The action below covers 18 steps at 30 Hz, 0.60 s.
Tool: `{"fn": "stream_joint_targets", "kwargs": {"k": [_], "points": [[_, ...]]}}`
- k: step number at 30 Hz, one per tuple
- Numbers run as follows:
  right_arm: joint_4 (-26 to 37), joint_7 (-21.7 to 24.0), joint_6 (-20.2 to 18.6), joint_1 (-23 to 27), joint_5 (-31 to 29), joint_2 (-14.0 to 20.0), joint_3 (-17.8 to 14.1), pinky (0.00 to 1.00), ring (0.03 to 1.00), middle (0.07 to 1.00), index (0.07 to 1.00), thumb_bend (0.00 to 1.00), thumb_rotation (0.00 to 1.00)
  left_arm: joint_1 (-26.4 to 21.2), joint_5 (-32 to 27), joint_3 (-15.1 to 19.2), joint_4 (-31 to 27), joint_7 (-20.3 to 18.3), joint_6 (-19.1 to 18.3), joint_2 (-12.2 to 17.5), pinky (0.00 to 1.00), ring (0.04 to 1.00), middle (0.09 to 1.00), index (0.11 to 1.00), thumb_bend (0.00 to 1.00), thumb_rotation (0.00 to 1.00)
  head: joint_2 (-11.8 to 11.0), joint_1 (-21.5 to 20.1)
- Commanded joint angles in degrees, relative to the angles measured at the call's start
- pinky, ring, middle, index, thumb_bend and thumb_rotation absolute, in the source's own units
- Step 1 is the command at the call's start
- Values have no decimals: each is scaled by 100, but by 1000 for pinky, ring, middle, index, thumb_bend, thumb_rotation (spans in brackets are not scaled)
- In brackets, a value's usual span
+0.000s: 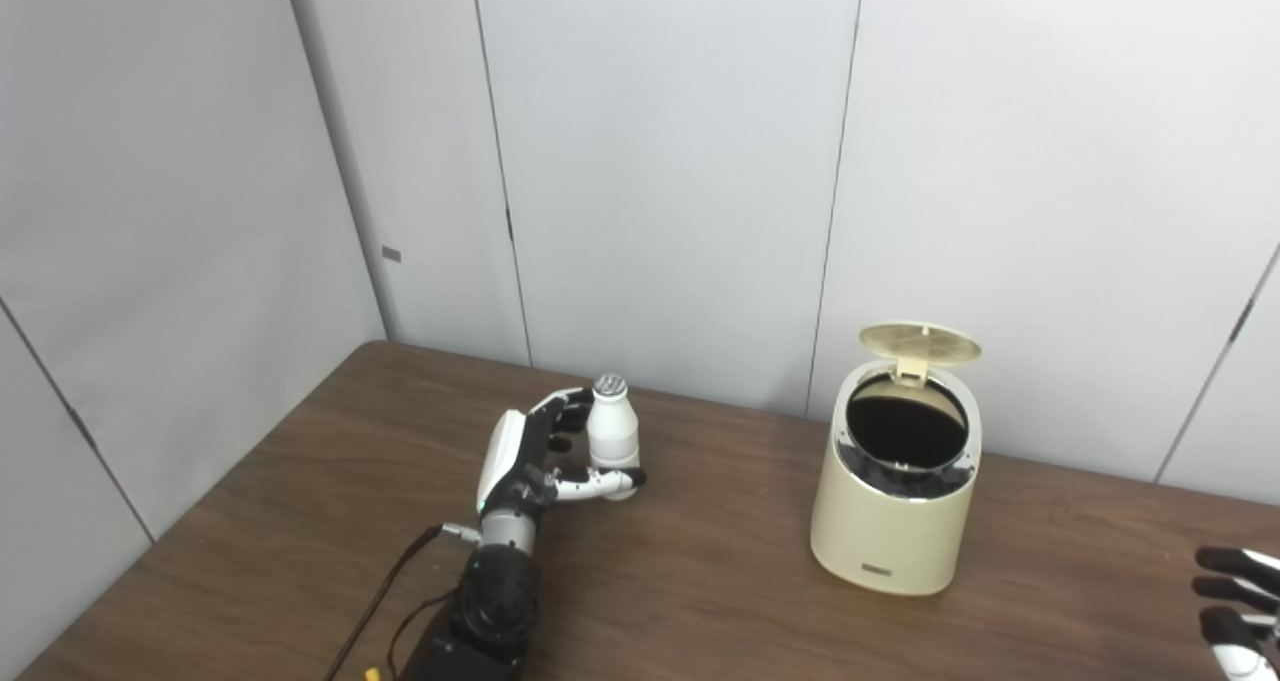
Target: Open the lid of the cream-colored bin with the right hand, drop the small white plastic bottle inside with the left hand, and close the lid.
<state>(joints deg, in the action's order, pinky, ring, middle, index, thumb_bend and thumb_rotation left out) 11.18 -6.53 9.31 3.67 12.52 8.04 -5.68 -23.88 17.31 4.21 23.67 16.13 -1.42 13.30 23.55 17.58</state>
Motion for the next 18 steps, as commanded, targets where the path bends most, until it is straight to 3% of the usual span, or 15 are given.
{"fn": "stream_joint_targets", "kwargs": {"k": [1,3,4,7,12,18], "points": [[287,12,-34,87,3,-14,-13,460,640,685,645,379,633,-338,153,16,41,405,189,-20,617,686,683,700,912,28,12,3],[343,15,-94,82,-3,-25,-5,458,642,687,646,344,606,-404,222,48,201,703,337,-93,521,592,613,625,862,7,21,1],[372,13,-126,79,15,-31,1,458,641,687,646,326,596,-447,283,61,308,915,399,-128,447,519,531,557,661,2,26,0],[436,41,-162,71,-35,-41,21,461,643,686,641,327,582,-577,402,74,652,1434,633,-189,342,437,471,508,520,0,39,-5],[581,75,-306,71,-66,-101,31,472,648,692,638,289,537,-620,351,66,766,1603,803,-198,327,433,464,491,505,0,54,-1],[720,99,-465,83,-3,-147,50,482,660,699,640,211,456,-563,302,63,576,1523,715,-194,329,440,467,487,505,0,63,-5]]}}
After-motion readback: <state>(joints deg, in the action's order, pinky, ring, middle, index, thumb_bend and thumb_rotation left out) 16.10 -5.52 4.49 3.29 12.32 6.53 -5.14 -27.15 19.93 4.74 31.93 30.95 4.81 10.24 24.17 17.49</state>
